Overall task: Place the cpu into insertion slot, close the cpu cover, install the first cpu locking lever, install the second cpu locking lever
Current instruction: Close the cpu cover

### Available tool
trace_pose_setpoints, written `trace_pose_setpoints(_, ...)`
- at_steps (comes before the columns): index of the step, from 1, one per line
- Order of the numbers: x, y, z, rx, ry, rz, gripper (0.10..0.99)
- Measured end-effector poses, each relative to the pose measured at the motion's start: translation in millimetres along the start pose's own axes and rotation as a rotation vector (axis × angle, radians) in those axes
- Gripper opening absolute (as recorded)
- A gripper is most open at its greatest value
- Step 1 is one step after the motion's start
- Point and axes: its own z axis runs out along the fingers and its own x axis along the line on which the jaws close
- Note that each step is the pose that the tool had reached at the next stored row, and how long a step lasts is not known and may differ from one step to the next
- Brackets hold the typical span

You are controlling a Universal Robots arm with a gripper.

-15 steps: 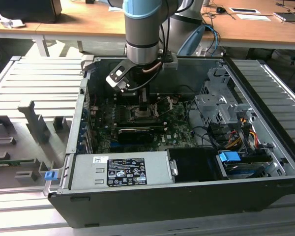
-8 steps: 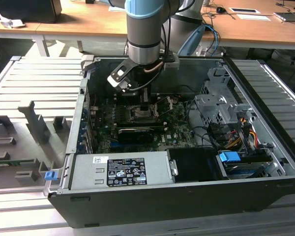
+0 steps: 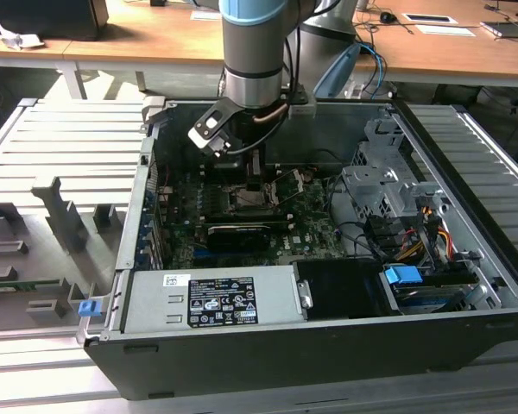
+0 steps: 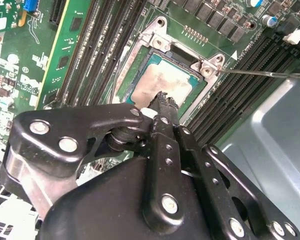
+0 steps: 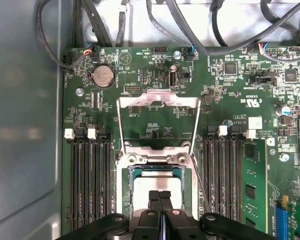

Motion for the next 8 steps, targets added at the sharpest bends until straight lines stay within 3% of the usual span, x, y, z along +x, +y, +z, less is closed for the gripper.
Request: trace_pose_setpoints(8,0.1,0.4,-6.4,0.000,0.0000,0.000,0.106)
